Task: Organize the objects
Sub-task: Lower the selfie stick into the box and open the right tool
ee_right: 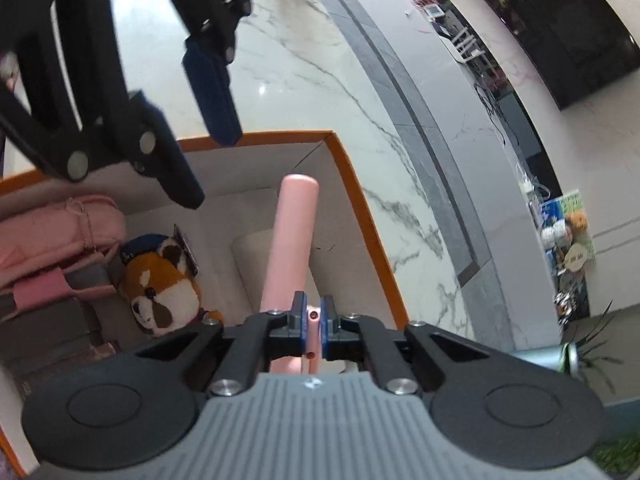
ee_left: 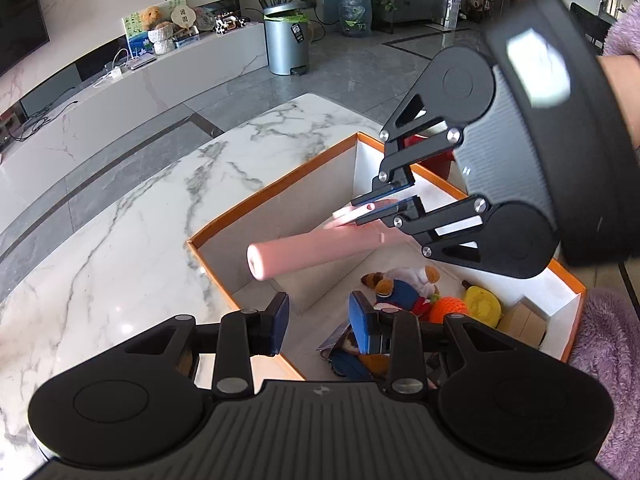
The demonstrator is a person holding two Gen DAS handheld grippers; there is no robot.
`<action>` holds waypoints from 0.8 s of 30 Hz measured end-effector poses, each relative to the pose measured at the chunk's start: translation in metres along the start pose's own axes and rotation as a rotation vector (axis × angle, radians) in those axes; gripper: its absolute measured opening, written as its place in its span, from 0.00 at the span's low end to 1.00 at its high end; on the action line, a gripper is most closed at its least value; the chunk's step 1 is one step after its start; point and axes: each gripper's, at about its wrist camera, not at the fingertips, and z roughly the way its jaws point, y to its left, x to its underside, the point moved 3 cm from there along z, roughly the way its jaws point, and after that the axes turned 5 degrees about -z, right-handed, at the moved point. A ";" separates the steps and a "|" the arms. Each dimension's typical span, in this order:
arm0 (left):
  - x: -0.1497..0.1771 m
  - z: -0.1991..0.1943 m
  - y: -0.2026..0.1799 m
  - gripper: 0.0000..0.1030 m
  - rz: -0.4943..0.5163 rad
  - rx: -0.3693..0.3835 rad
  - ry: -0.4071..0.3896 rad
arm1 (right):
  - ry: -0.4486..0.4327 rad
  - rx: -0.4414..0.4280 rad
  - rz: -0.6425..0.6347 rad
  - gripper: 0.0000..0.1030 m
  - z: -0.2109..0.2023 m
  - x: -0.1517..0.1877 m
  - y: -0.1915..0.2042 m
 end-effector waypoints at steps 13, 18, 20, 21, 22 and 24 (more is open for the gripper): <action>0.003 0.005 0.011 0.38 -0.005 -0.010 -0.015 | 0.055 0.073 -0.200 0.05 0.028 0.006 0.040; 0.006 0.004 0.012 0.38 -0.005 -0.012 -0.013 | 0.035 0.086 -0.338 0.06 0.027 0.013 0.058; 0.008 0.003 0.011 0.38 -0.001 -0.015 -0.013 | 0.022 0.098 -0.420 0.06 0.024 0.020 0.066; 0.008 0.003 0.011 0.38 0.001 -0.017 -0.012 | 0.015 0.105 -0.463 0.06 0.023 0.023 0.071; 0.009 0.002 0.010 0.38 0.003 -0.018 -0.011 | 0.011 0.115 -0.502 0.07 0.022 0.026 0.075; 0.010 0.002 0.009 0.38 0.005 -0.018 -0.010 | -0.003 0.144 -0.596 0.06 0.021 0.031 0.085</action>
